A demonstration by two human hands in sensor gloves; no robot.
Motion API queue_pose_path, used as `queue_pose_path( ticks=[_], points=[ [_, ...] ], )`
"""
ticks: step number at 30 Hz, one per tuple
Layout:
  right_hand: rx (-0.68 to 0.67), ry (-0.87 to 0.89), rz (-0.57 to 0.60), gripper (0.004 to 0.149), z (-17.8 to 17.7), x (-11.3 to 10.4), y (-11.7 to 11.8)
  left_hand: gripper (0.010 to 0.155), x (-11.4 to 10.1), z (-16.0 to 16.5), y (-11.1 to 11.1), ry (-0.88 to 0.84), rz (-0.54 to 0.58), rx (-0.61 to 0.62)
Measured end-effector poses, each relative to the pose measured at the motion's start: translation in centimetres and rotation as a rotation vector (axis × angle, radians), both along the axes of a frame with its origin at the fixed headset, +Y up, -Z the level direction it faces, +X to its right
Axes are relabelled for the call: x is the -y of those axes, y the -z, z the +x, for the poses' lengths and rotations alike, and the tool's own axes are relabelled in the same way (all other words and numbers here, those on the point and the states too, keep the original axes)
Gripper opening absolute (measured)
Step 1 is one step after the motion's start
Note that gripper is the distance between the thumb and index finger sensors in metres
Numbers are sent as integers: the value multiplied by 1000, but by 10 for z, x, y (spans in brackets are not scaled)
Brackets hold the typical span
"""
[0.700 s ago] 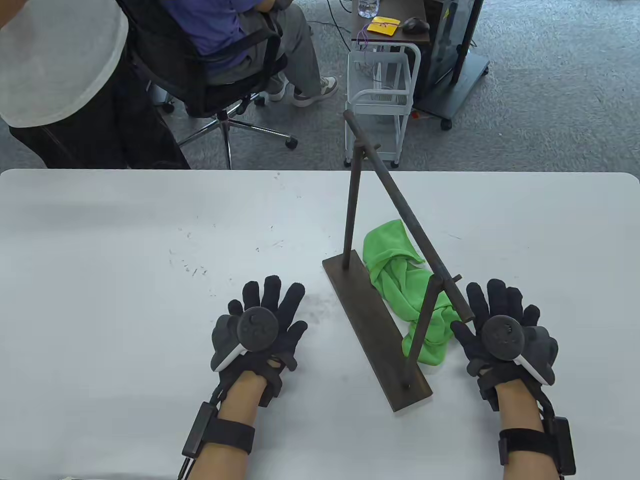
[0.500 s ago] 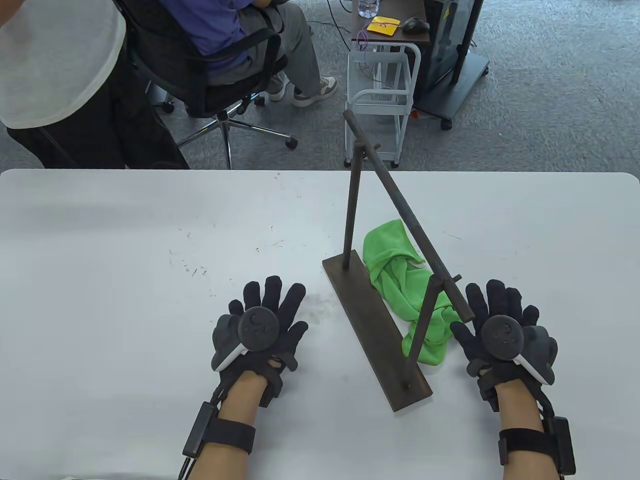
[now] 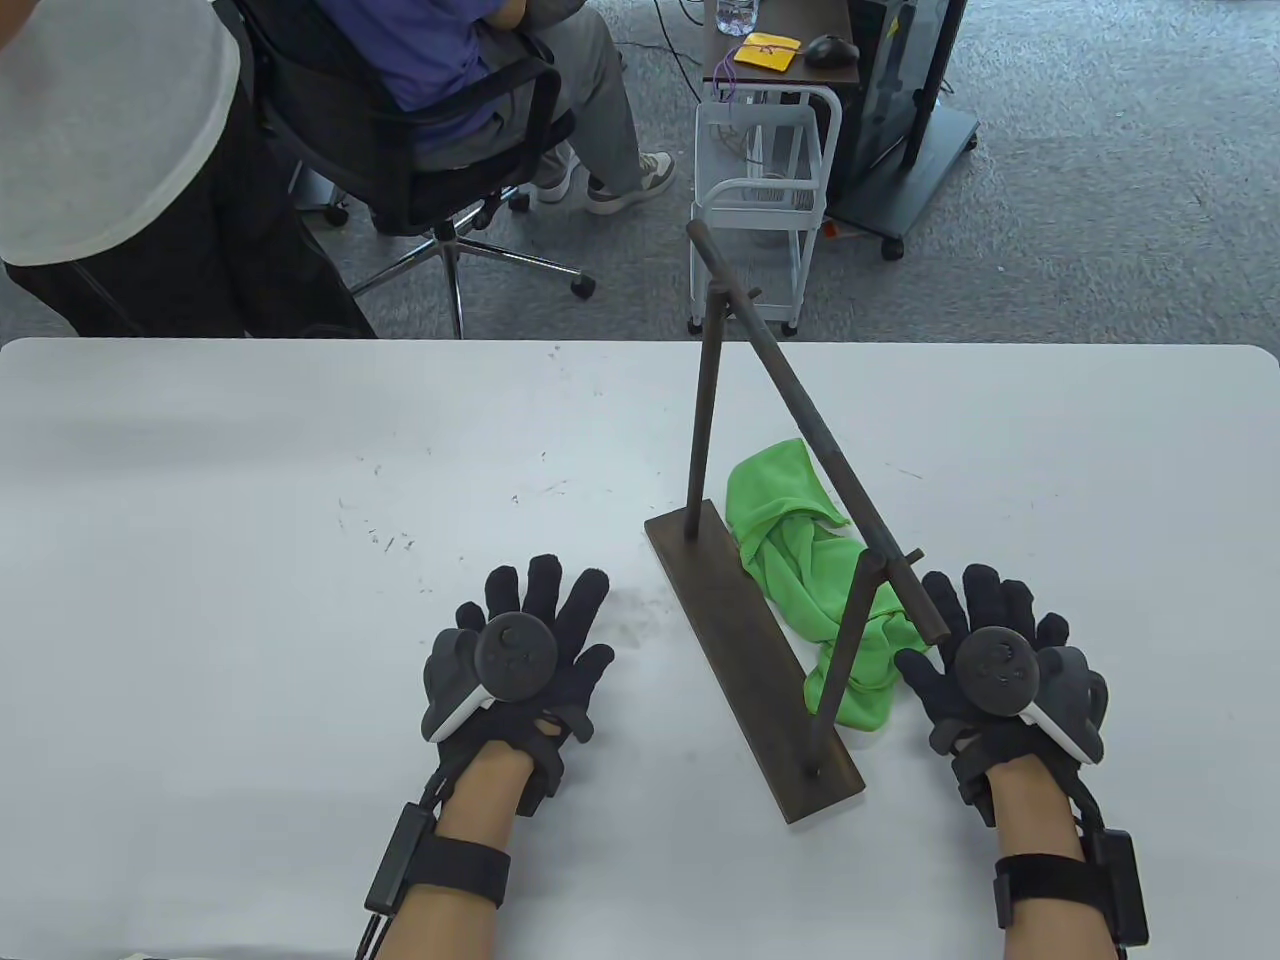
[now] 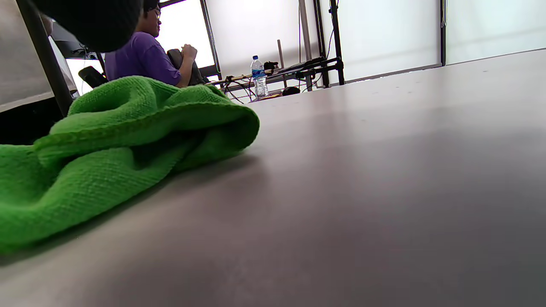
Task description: Hang square towel on desktop hanging rack
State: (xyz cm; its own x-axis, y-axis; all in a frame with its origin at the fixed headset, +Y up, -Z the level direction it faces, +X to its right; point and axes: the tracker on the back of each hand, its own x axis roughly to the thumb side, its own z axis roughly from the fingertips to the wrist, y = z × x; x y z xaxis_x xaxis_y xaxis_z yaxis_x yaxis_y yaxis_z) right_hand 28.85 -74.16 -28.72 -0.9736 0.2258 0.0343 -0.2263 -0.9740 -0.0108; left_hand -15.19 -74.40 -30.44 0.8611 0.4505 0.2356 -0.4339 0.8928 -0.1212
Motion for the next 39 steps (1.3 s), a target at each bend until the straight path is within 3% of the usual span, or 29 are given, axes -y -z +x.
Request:
queue_pose_path(
  ticks=[17,25,28,31,39],
  points=[
    [-12,32,2,79,0,-1,1,71,-2,0,0,-20,-26,9],
    [-205,60,-143,79,-21,6,4,71,-1,2,-1,-17,-45,24],
    [-256,17,-245,83,-33,14,5,71,1,0,0,-21,-49,19],
    [-251,-122,-368,75,-40,23,7,71,2,-1,0,-16,-72,17],
    [-190,-102,-167,49,-40,18,7,71,2,1,-1,-18,-77,26]
  ],
)
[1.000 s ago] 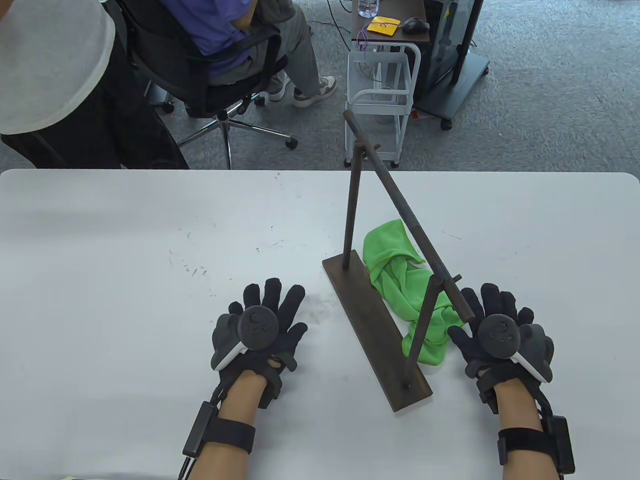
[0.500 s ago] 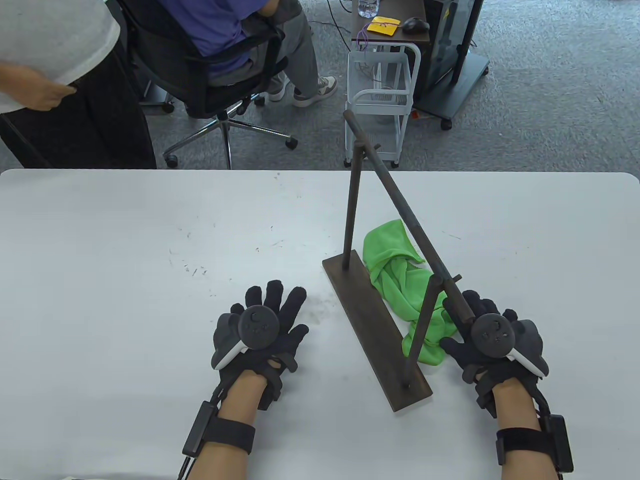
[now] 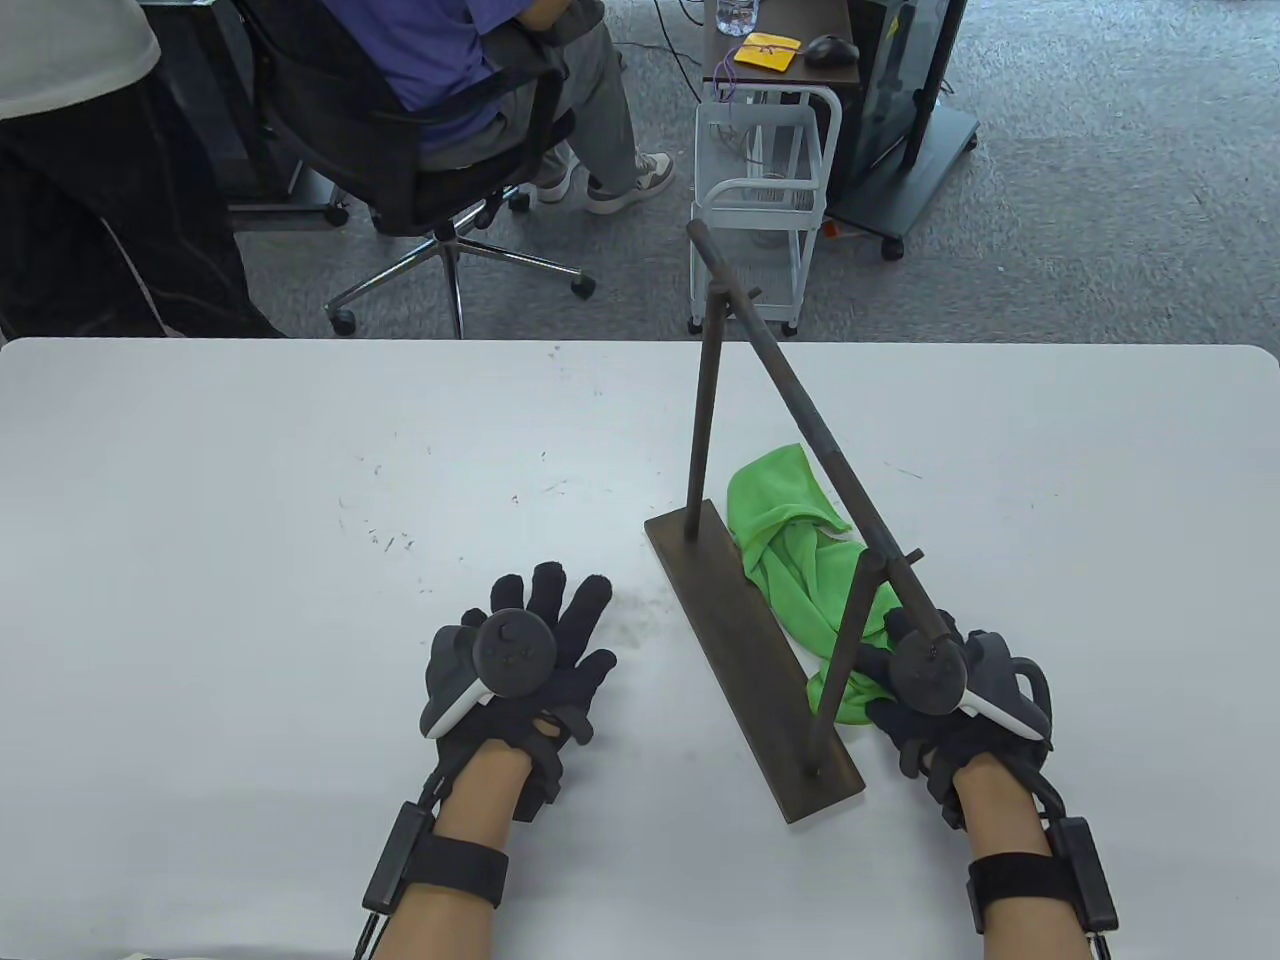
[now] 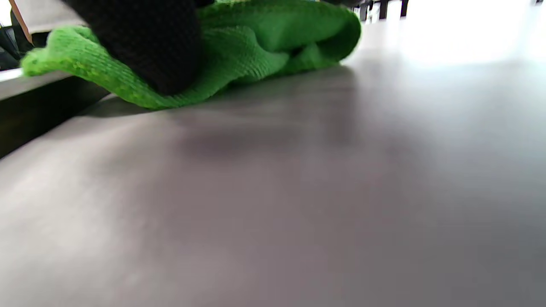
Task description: Hang square towel on desktop hanging rack
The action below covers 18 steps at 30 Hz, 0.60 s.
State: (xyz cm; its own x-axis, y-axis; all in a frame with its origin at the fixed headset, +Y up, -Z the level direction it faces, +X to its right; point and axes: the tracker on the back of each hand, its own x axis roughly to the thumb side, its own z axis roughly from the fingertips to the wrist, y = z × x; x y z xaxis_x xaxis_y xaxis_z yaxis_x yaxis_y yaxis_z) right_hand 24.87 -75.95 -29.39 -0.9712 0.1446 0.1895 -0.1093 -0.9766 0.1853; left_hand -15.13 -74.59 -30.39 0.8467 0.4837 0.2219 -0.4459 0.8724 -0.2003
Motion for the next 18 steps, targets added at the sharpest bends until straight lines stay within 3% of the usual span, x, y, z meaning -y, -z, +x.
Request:
queue_pose_path(
  ticks=[6,11,15,18],
  points=[
    [27,66,70,43,10,-6,-2,71,-4,0,-1,-26,14,-2],
    [132,242,208,43,28,-21,-3,71,-5,-1,1,-46,3,-1],
    [236,515,356,43,42,-50,-6,71,-8,1,2,-77,19,11],
    [275,633,392,42,48,-76,-2,71,-6,2,3,-76,2,18]
  ],
)
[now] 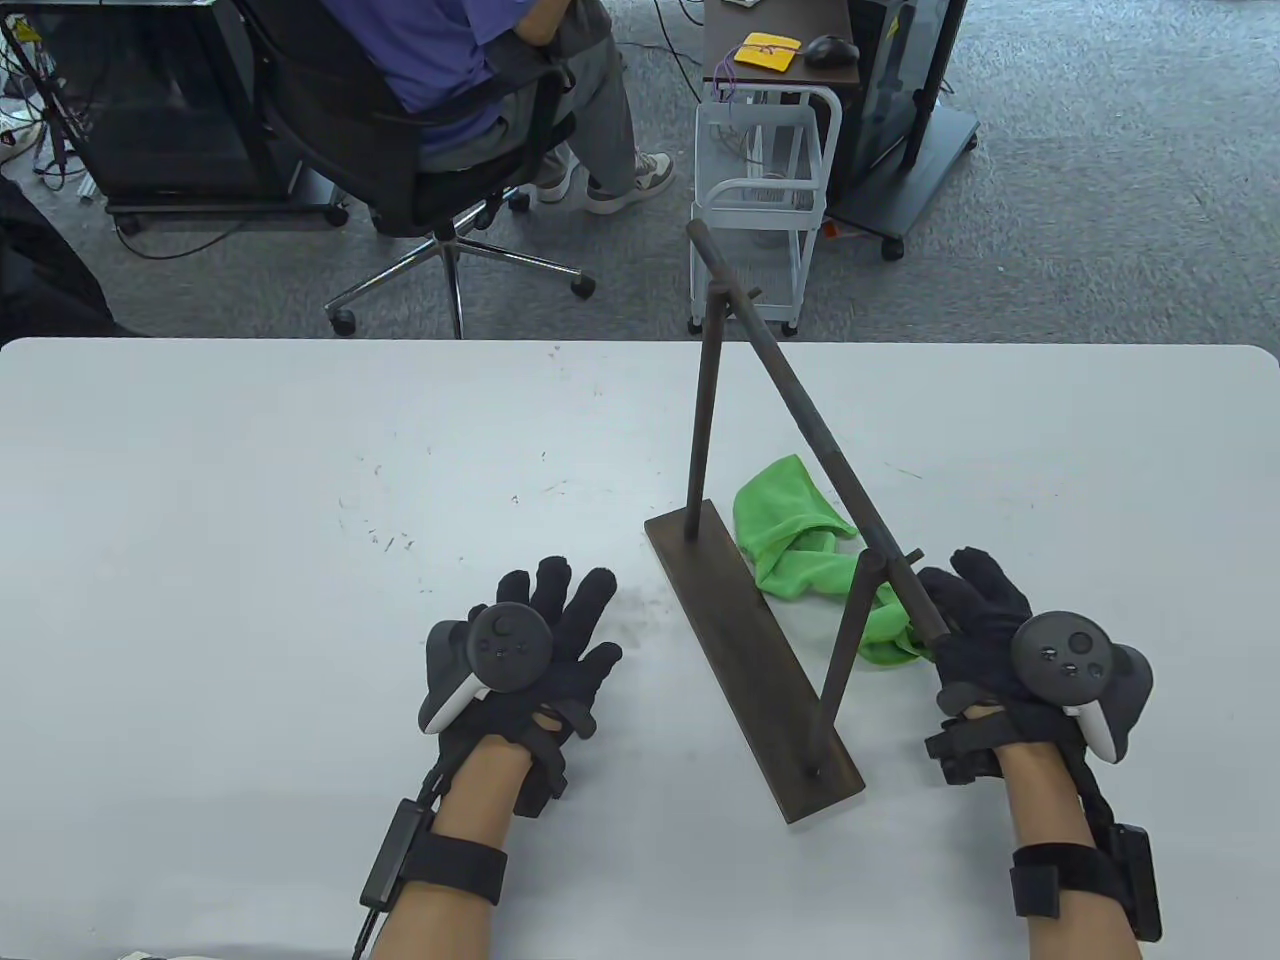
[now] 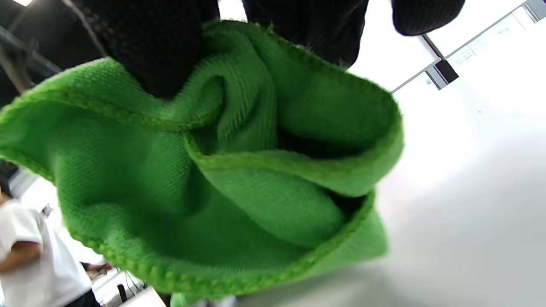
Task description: Hang square towel on desktop hanging rack
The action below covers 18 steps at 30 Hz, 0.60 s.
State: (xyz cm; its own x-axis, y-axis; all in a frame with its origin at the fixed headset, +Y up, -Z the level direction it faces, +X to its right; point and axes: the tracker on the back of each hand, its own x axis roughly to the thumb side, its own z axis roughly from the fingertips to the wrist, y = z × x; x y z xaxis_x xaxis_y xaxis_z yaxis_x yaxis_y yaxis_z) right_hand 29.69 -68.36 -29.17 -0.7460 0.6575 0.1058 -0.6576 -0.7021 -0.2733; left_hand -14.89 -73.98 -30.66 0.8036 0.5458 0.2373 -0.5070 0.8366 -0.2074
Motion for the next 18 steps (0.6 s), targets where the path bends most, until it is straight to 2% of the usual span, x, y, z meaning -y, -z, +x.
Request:
queue_pose_path(
  ticks=[4,5,9,10,11,12,18],
  points=[
    [27,43,61,41,0,-49,5,71,0,3,-2,0,0,12],
    [28,49,83,41,-2,-68,6,71,0,3,-2,-3,-3,13],
    [39,1,154,40,-6,-123,6,71,2,2,-2,-9,-25,13],
    [49,-13,182,40,-6,-141,4,71,2,2,-2,-11,-24,13],
    [54,-13,190,41,-6,-147,3,71,1,2,-2,-16,-19,13],
    [61,-1,214,41,-5,-165,0,71,0,2,-2,-22,-15,14],
    [90,14,311,41,-2,-236,-14,70,1,4,-2,-26,-24,25]
  ],
)
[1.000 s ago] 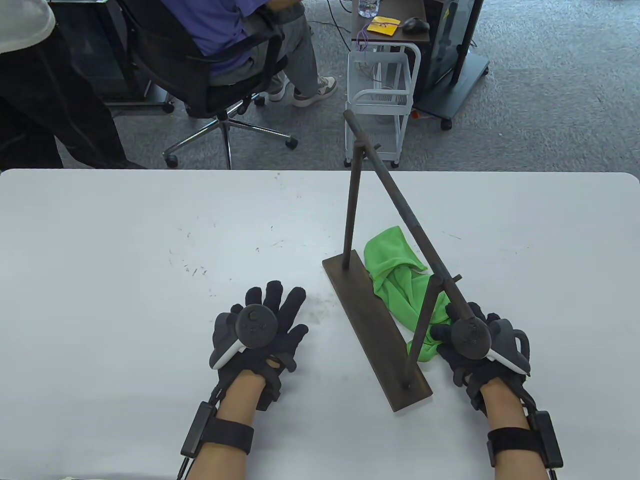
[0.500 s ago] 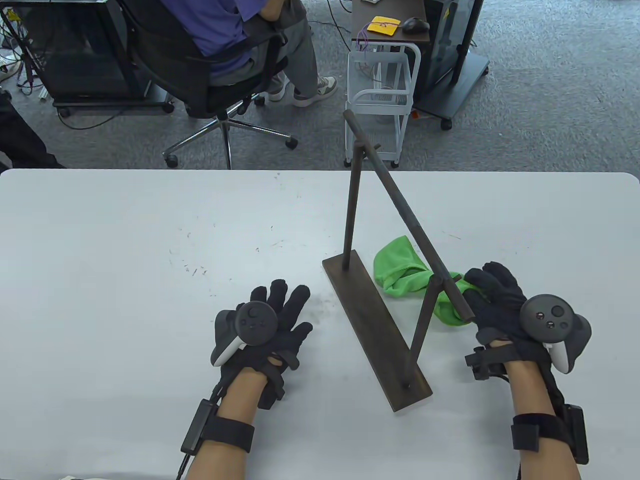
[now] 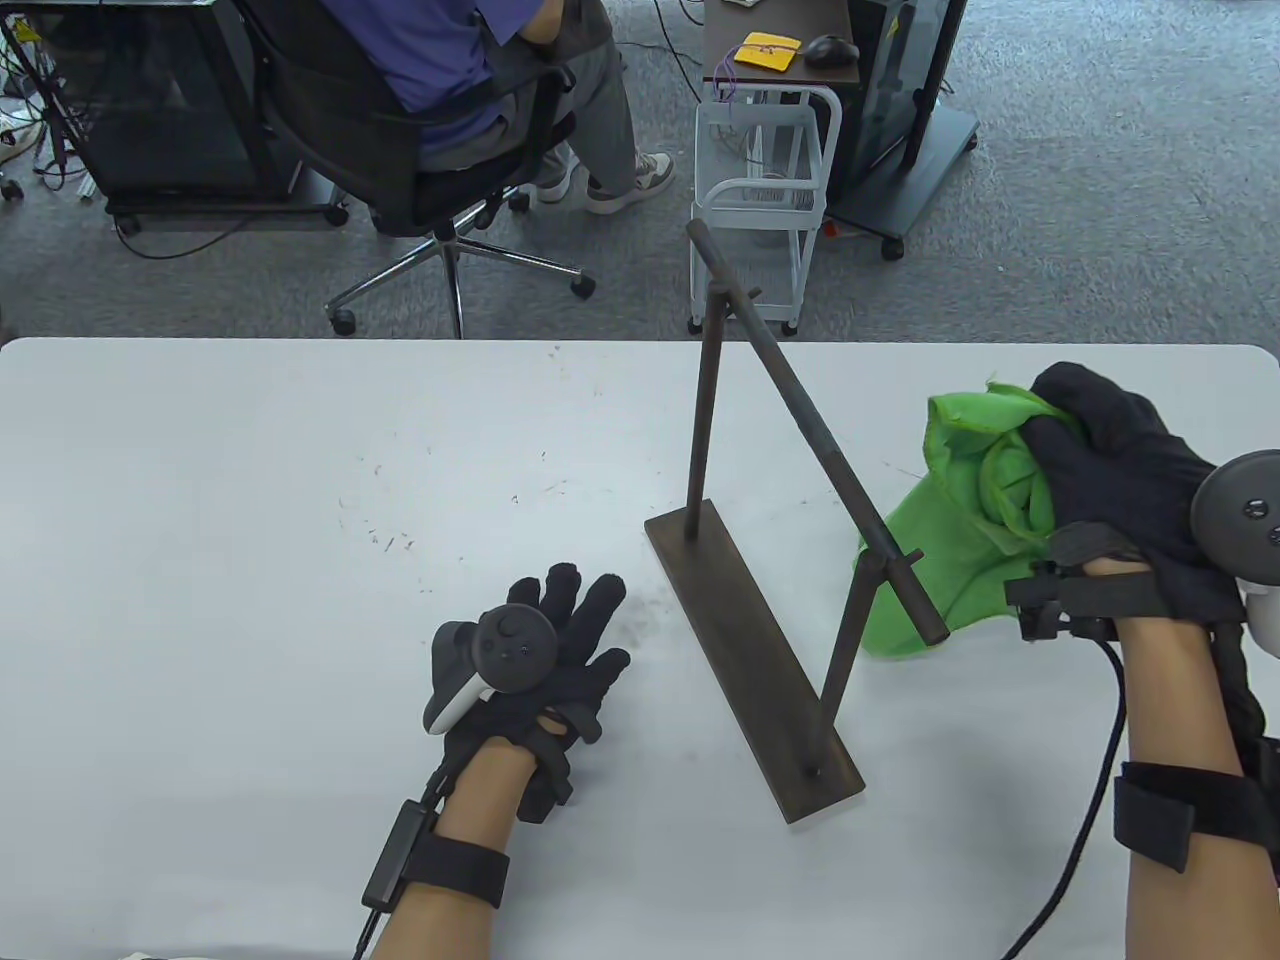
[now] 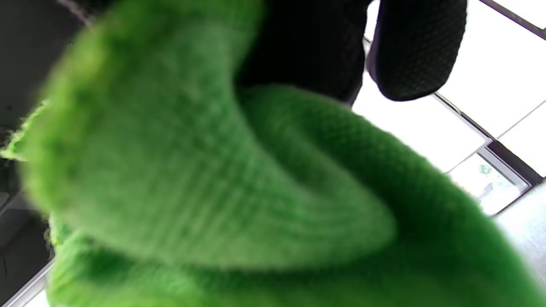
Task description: Hang square towel on desktop hanging rack
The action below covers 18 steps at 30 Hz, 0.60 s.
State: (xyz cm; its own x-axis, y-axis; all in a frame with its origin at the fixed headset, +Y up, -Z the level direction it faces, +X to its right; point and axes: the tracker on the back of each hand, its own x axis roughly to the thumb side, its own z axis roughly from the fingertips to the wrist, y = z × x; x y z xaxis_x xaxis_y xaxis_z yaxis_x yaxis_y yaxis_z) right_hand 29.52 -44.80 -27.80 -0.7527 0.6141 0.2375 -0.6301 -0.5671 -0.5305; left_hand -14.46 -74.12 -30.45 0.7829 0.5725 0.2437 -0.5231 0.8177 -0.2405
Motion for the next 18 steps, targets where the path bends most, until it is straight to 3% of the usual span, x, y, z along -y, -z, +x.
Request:
queue_pose_path(
  ticks=[6,11,18],
  points=[
    [19,-22,59,42,-9,-48,-10,71,2,1,0,-6,-6,7],
    [28,15,90,44,-25,-64,-10,71,-1,2,-1,-10,0,8],
    [-134,92,172,48,-69,-95,-15,70,1,3,0,-15,-15,12]
  ],
)
